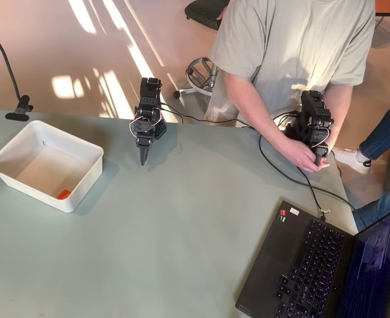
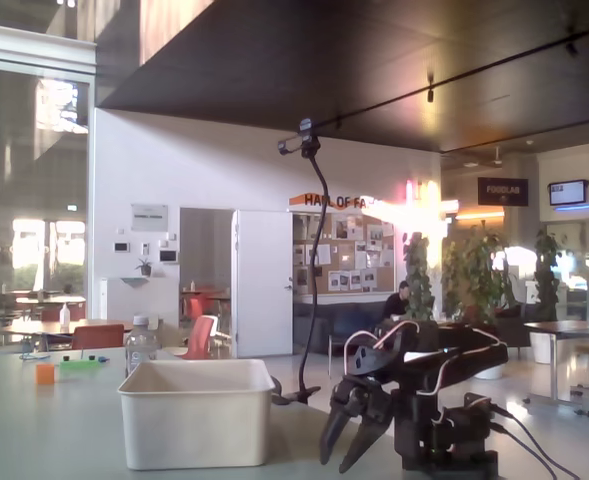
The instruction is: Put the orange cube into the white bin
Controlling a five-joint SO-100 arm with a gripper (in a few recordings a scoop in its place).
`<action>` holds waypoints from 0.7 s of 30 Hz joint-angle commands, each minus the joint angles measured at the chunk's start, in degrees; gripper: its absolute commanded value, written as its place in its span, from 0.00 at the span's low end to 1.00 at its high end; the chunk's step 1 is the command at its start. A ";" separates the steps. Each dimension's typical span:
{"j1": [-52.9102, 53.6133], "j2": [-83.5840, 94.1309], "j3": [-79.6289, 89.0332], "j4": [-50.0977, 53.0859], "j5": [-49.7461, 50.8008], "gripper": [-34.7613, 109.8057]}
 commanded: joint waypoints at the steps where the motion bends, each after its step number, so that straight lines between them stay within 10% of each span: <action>1: 0.35 0.18 0.00 0.18 -0.09 0.31; 21: 0.18 0.18 2.72 0.00 -0.26 0.30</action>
